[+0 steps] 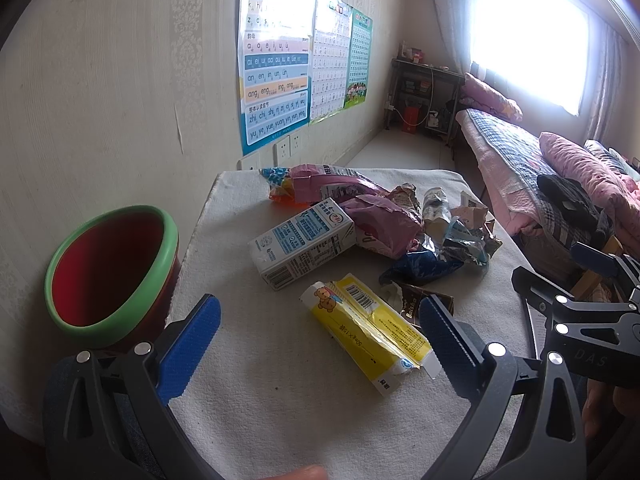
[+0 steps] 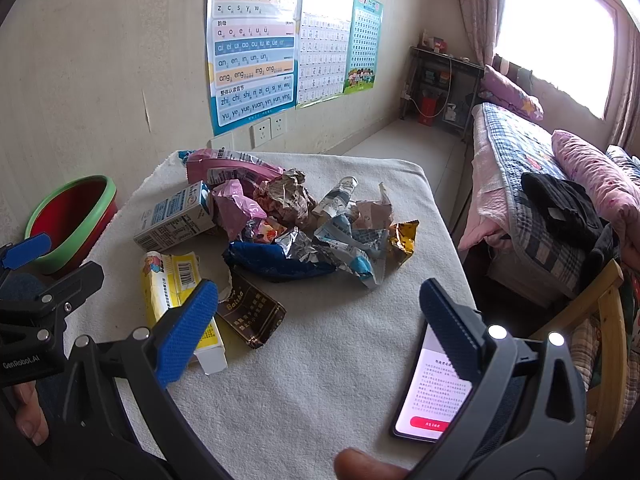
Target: Collect trash
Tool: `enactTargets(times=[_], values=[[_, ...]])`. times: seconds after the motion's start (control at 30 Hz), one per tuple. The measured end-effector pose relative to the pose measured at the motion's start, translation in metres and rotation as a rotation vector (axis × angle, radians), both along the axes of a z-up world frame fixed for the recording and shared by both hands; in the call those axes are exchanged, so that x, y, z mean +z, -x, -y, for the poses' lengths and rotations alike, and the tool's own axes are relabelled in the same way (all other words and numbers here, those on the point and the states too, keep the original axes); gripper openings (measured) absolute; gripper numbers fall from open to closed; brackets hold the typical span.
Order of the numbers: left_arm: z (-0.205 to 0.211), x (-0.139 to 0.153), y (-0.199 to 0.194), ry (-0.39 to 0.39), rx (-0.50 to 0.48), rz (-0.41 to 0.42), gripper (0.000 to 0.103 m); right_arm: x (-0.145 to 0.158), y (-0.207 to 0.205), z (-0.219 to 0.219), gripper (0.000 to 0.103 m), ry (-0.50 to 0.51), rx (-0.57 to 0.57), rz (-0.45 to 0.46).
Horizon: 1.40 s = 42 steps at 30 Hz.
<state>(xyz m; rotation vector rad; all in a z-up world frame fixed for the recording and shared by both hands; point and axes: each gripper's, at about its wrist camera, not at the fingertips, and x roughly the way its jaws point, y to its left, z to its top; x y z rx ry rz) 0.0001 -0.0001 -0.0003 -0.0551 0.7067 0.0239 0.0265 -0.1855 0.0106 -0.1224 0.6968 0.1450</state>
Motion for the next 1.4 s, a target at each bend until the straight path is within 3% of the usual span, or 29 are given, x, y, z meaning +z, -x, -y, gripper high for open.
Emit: enactTargets(times=[1.1,1.4], values=[[0.0025,-0.0013,-0.0004,0.002,-0.001,-0.009,0.095,-0.0036,-0.0014,0.0012,0.100,0.003,-0.002,-0.013],[-0.0040,-0.0053,-0.0027,0.072,-0.016,-0.029,0.095,-0.0053,-0.0041,0.0000,0.100,0.004,-0.003,-0.029]])
